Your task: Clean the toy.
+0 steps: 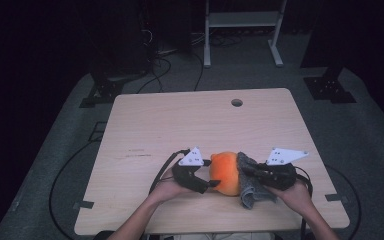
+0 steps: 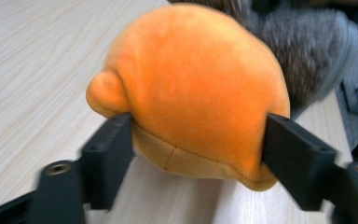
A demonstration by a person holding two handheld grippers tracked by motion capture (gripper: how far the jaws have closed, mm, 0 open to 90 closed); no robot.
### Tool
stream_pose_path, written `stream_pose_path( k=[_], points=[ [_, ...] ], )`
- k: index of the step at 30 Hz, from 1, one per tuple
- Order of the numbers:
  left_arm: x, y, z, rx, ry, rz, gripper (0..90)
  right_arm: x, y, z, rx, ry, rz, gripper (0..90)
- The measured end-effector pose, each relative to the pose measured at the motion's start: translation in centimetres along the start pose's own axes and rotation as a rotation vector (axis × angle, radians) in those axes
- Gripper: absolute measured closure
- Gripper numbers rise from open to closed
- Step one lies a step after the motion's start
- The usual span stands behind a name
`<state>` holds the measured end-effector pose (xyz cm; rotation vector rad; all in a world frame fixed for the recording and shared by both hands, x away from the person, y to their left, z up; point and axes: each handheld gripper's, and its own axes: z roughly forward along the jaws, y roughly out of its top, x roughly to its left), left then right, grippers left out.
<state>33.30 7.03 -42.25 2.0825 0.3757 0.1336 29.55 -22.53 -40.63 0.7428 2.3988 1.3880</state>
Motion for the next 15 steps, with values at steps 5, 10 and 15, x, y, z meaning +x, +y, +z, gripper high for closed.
stream_pose_path(
  k=[5, 10, 15],
  points=[
    [0.2, 0.2, 0.5, 0.0, 0.024, -0.016, 19.1, 1.7, 0.9, 1.4, 0.007, 0.029, -0.061, 79.1],
    [0.5, -0.9, 0.3, 0.023, 0.034, -0.025, 21.3, 1.6, 0.7, 1.8, 0.021, 0.035, -0.068, 79.2],
    [0.7, -1.4, 0.3, 0.046, 0.045, -0.004, 23.0, 0.5, -1.0, 0.8, 0.074, -0.001, -0.038, 79.1]
  ],
)
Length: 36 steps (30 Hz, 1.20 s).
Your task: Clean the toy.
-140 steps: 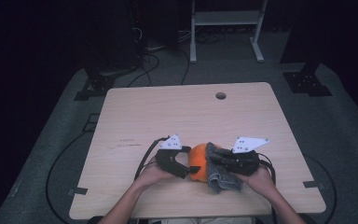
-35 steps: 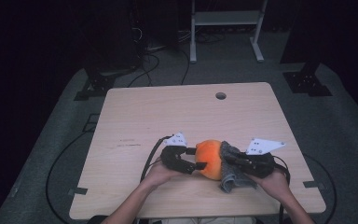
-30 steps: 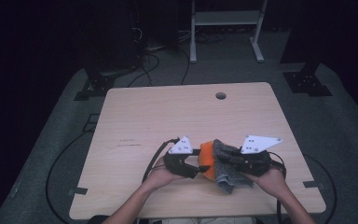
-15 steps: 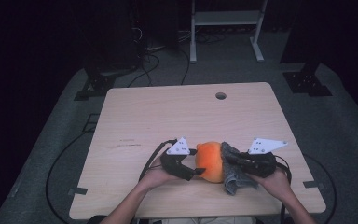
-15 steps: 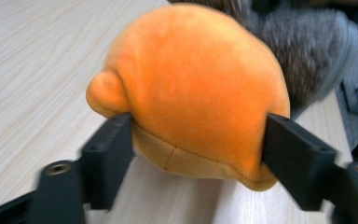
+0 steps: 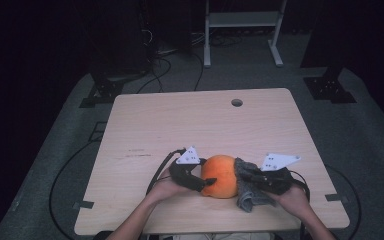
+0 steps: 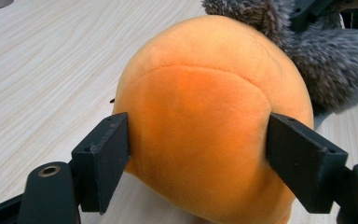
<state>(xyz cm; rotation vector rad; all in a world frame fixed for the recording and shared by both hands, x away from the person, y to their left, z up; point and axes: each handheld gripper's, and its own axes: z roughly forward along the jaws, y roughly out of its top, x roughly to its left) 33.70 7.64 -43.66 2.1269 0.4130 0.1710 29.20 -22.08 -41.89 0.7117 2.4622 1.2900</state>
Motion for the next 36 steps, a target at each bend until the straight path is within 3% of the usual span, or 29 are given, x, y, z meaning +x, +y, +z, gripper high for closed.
stream_pose_path(
  k=[5, 7, 10, 12, 14, 16, 18, 21, 23, 27, 30, 32, 33, 35, 36],
  points=[
    [-0.1, 0.0, 0.1, 0.001, -0.002, 0.003, 23.1, -0.7, 0.3, -0.8, -0.061, 0.009, 0.052, 78.6],
    [-0.1, 0.0, -0.1, -0.015, -0.025, -0.006, 21.1, -0.9, 1.0, -0.6, -0.09, 0.027, 0.057, 78.6],
    [0.2, 0.4, -0.6, -0.044, -0.063, -0.052, 14.7, -0.6, 1.2, 0.5, -0.052, 0.039, 0.035, 78.8],
    [0.3, 0.8, -0.7, -0.061, -0.051, -0.07, 10.1, -0.1, 0.8, 1.0, -0.047, 0.075, 0.027, 78.7],
    [0.2, 1.1, -0.1, -0.036, -0.025, -0.08, 3.5, 0.8, 0.7, 1.0, -0.041, 0.086, -0.004, 78.7],
    [0.2, 1.0, 0.6, 0.011, -0.059, -0.092, 0.9, 1.4, 0.6, 0.8, -0.037, 0.078, -0.023, 78.6],
    [0.1, 0.9, 1.1, 0.04, -0.096, -0.111, 4.8, 1.4, 0.5, 0.7, -0.036, 0.084, -0.02, 78.6],
    [-0.4, 1.1, 0.7, 0.017, -0.069, -0.05, 26.5, 1.3, 0.2, 0.4, -0.043, 0.081, 0.004, 77.6],
    [-0.8, 1.3, 0.4, -0.019, -0.06, -0.025, 33.3, 1.1, 0.1, 0.2, -0.058, 0.088, 0.028, 77.3],
    [-1.1, 2.1, -0.1, -0.069, -0.009, 0.08, 35.4, 1.3, 0.2, -0.7, -0.088, 0.074, 0.019, 77.6],
    [-1.0, 2.9, -0.4, -0.096, 0.039, 0.158, 36.0, 0.5, 0.8, -1.2, -0.162, 0.055, 0.032, 77.5],
    [-1.0, 2.9, -0.6, -0.117, 0.055, 0.193, 36.1, -0.4, 1.3, -1.0, -0.21, 0.058, 0.067, 77.5],
    [-0.9, 2.8, -0.6, -0.123, 0.053, 0.202, 36.2, -0.8, 1.4, -0.7, -0.21, 0.058, 0.074, 77.6],
    [-0.6, 2.3, -0.3, -0.091, 0.074, 0.219, 36.0, -1.2, 1.6, 0.3, -0.192, 0.069, 0.08, 77.7],
    [-0.3, 1.9, -0.2, -0.08, 0.068, 0.208, 35.1, -1.3, 1.6, 0.9, -0.171, 0.066, 0.075, 77.9]
  ],
)
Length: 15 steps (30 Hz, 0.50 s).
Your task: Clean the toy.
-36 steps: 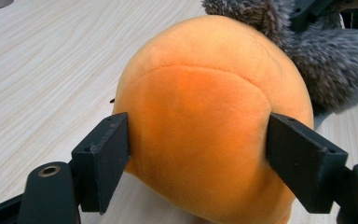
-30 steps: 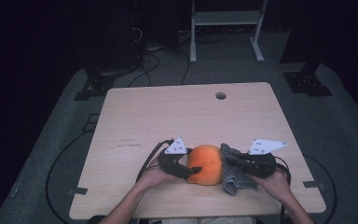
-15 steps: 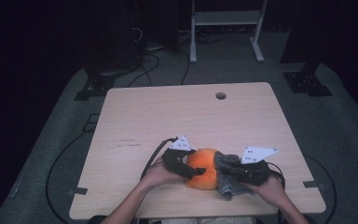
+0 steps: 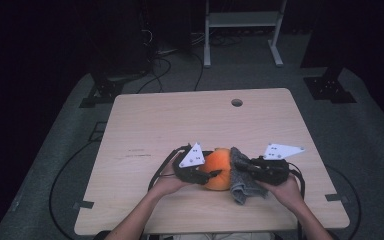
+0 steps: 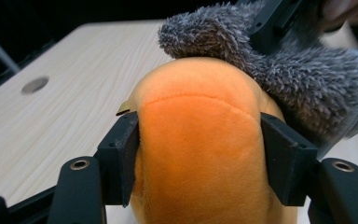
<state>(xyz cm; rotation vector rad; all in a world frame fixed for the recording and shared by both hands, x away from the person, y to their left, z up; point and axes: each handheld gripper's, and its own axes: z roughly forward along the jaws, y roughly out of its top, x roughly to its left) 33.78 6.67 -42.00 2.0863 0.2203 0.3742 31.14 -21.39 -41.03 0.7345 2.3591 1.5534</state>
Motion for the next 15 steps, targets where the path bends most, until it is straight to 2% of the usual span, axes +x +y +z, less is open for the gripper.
stream_pose_path(
  k=[1, 3, 4, 5, 7, 8, 9, 10, 12, 15],
  points=[
    [0.2, -0.4, -0.1, -0.013, -0.015, -0.037, 32.6, 0.0, -0.2, 0.5, 0.018, -0.002, -0.006, 78.0],
    [1.0, -0.8, -0.2, 0.0, -0.06, -0.146, 17.5, 0.4, -0.5, 1.2, 0.022, 0.004, -0.015, 78.2],
    [1.3, -0.9, -0.4, -0.002, -0.071, -0.202, 10.8, 0.7, -0.6, 1.4, 0.029, 0.006, -0.025, 78.2],
    [1.6, -1.0, -0.5, 0.001, -0.076, -0.239, 6.8, 1.2, -0.5, 1.5, 0.037, 0.002, -0.048, 78.2],
    [2.0, -1.4, -0.2, 0.058, -0.092, -0.305, 2.9, 2.3, -0.3, 1.9, 0.047, 0.004, -0.09, 78.1],
    [2.1, -1.6, 0.0, 0.073, -0.118, -0.341, 2.8, 2.6, -0.3, 2.1, 0.049, 0.003, -0.106, 78.1],
    [2.1, -1.9, 0.0, 0.074, -0.139, -0.36, 4.9, 2.8, -0.3, 2.2, 0.055, -0.003, -0.119, 78.1],
    [2.0, -2.2, 0.0, 0.058, -0.146, -0.367, 13.2, 2.8, -0.4, 2.2, 0.058, -0.004, -0.12, 78.1],
    [1.6, -2.3, -0.2, 0.048, -0.12, -0.316, 27.1, 2.5, -0.6, 2.0, 0.06, -0.005, -0.107, 78.4],
    [1.2, -1.6, -0.3, 0.016, -0.101, -0.267, 36.4, 1.9, -1.1, 1.3, 0.063, -0.016, -0.083, 78.3]
  ],
)
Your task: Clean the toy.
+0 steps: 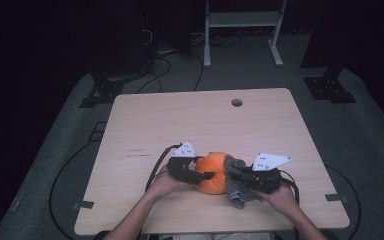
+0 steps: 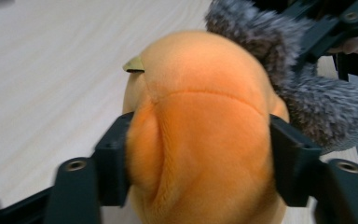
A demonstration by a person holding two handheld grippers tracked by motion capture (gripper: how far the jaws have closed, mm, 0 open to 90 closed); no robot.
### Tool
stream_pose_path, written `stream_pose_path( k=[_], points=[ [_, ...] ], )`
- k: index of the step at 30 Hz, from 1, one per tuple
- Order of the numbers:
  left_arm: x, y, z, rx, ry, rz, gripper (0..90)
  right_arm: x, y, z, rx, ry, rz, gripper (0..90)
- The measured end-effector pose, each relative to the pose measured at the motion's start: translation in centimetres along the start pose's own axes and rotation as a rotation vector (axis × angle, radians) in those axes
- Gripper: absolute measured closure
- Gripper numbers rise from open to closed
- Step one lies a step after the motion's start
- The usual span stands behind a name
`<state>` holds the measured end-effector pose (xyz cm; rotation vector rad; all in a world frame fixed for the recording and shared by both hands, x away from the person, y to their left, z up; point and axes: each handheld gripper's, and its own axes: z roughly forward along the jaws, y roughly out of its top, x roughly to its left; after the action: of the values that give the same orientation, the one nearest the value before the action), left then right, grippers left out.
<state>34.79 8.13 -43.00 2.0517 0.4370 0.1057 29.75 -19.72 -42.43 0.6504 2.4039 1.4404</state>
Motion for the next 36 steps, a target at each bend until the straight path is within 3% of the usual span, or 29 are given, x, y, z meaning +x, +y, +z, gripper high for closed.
stream_pose_path(
  k=[3, 5, 8, 12, 13, 14, 17, 20, 22, 24, 27, 29, 33, 35, 36],
  points=[
    [-0.3, 1.1, 0.0, -0.042, 0.026, 0.092, 39.2, 0.3, 0.7, -0.8, -0.011, -0.024, -0.019, 78.3],
    [-0.3, 1.5, 0.0, -0.059, 0.034, 0.118, 39.2, 0.4, 1.2, -1.0, -0.023, -0.04, -0.034, 78.3],
    [-0.1, 1.6, 0.1, -0.034, 0.05, 0.147, 38.7, -0.3, 1.4, -0.7, -0.026, -0.04, -0.02, 78.4],
    [0.9, 0.2, -0.1, -0.017, 0.032, 0.11, 37.7, -0.8, 0.2, 0.2, 0.014, -0.044, -0.009, 78.2],
    [0.9, 0.2, -0.1, -0.017, 0.032, 0.11, 37.2, -1.0, -0.2, 0.4, 0.026, -0.053, 0.005, 78.2],
    [1.4, -0.7, -0.5, -0.018, 0.029, 0.067, 35.9, -1.3, -0.8, 0.6, 0.043, -0.061, 0.031, 78.2],
    [1.8, -1.6, -1.3, -0.02, 0.025, 0.041, 34.0, -1.7, -2.1, 0.6, 0.091, -0.078, 0.066, 78.2],
    [1.9, -2.0, -1.6, -0.017, 0.022, 0.034, 34.0, -1.6, -1.7, 0.0, 0.039, -0.056, 0.08, 78.2],
    [1.7, -1.9, -1.5, -0.016, 0.024, 0.049, 34.1, -1.2, -0.4, -0.2, -0.02, -0.032, 0.064, 78.1],
    [1.7, -1.9, -1.4, -0.013, 0.023, 0.062, 34.1, -0.9, 0.5, 0.1, -0.046, -0.016, 0.047, 78.0],
    [1.7, -2.0, -1.6, 0.003, 0.024, 0.061, 34.1, -1.2, 0.9, 1.2, -0.039, -0.006, 0.038, 78.0],
    [1.6, -2.1, -1.6, 0.001, 0.024, 0.057, 34.1, -1.7, 0.1, 1.6, -0.023, -0.005, 0.064, 78.1],
    [1.7, -1.9, -1.4, 0.002, 0.022, 0.058, 34.1, -2.4, -0.5, 1.2, 0.006, -0.033, 0.082, 78.0],
    [1.7, -1.6, -1.4, 0.01, 0.017, 0.039, 32.0, -2.2, -0.2, 0.9, -0.018, -0.028, 0.081, 78.0],
    [1.6, -1.0, -1.5, 0.029, 0.023, 0.009, 27.0, -2.1, -0.2, 1.0, -0.012, -0.034, 0.075, 78.1]
  ],
)
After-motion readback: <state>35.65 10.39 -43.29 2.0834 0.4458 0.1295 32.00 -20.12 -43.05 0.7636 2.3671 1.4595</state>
